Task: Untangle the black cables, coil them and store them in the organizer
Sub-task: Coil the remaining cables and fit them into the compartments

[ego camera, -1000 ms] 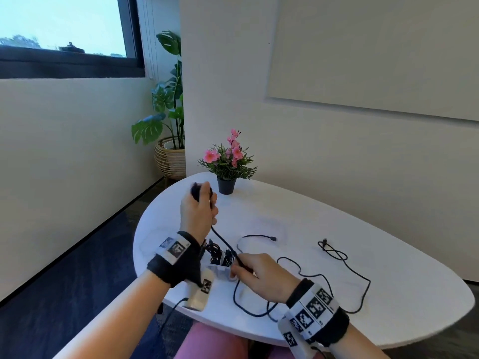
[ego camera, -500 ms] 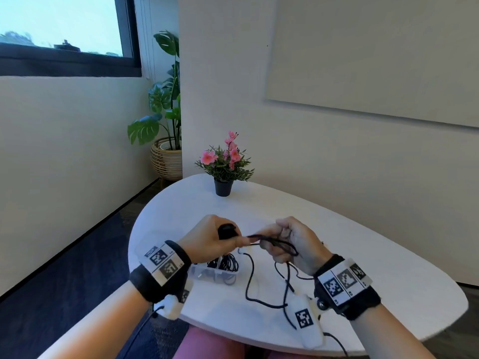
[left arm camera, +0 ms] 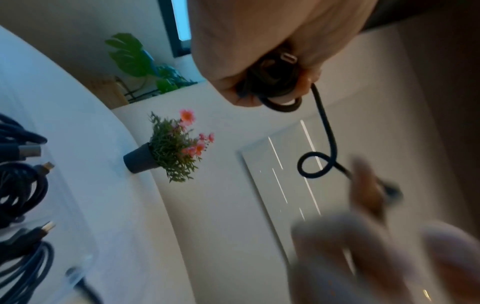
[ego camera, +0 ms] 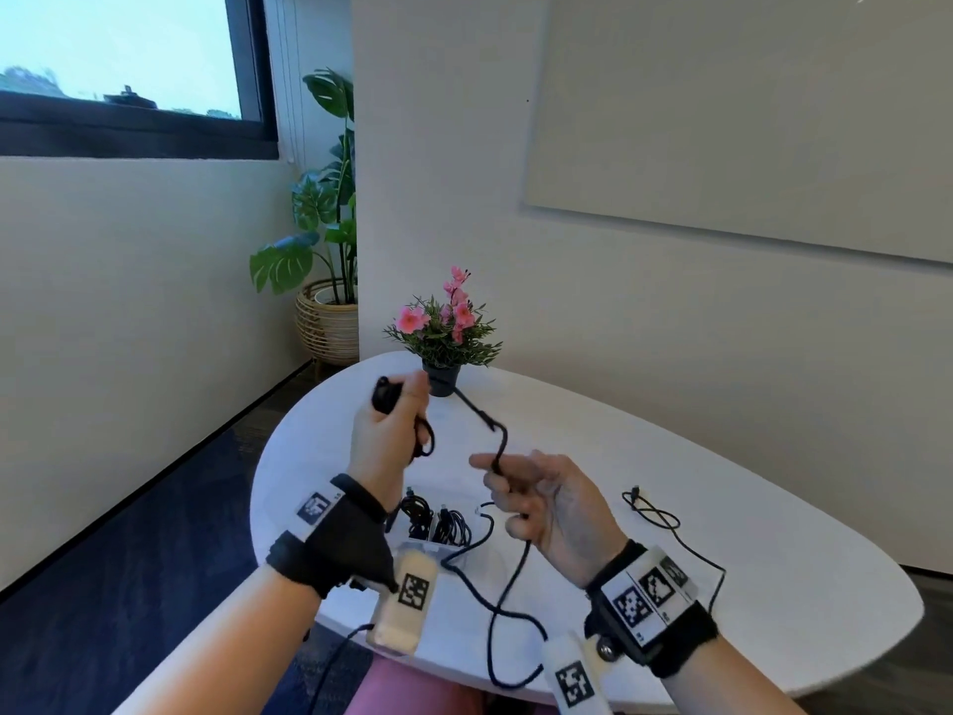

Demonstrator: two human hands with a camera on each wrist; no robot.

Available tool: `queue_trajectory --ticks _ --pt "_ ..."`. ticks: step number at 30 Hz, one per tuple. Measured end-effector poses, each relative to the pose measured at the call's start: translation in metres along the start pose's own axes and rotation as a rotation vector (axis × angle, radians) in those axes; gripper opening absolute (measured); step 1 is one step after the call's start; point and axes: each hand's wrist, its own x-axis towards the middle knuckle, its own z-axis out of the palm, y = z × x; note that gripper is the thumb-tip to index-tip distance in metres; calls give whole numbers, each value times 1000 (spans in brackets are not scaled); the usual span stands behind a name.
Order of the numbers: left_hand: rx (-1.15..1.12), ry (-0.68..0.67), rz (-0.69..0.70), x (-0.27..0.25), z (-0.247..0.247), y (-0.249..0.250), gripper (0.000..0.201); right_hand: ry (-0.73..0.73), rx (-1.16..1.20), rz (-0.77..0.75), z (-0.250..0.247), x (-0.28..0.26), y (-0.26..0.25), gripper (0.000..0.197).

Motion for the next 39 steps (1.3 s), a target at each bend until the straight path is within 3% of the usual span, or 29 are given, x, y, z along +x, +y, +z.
queue_trajectory --ticks 3,6,10,13,15,18,20,23,26,29,33,36,39 --pt "33 87 36 16 -18 8 18 38 -428 -208 5 -13 0 31" --pt "247 62 128 21 -32 5 19 152 -570 -411 7 -18 -22 26" --pt "538 -183 243 21 -45 1 25 315 -635 -683 3 -17 -54 28" --pt "595 -353 278 13 -48 9 31 525 -826 -861 -14 -9 -70 23" --pt "603 -399 354 11 -47 19 28 652 -979 -935 -30 -6 -77 23" --pt "526 -388 388 9 -42 25 29 761 -1035 -920 -43 0 -69 30" --pt "443 -399 297 3 -33 18 29 791 -969 -872 -39 7 -58 30" --pt "368 -432 149 -14 -7 1 20 634 -1023 -788 -18 16 -34 27" --pt "95 -347 11 -22 22 -5 27 462 -1168 -773 4 23 -13 27" --pt "-136 -247 -91 -17 32 -2 43 432 -1110 -716 8 33 -9 27" --pt "-332 -168 -117 -6 21 7 51 465 -980 -525 -10 41 -3 33" --pt "-323 -135 -119 -7 12 21 45 549 -947 -394 -24 43 0 38" --pt "-35 -148 4 -6 1 33 31 570 -1160 -270 -37 42 1 41"
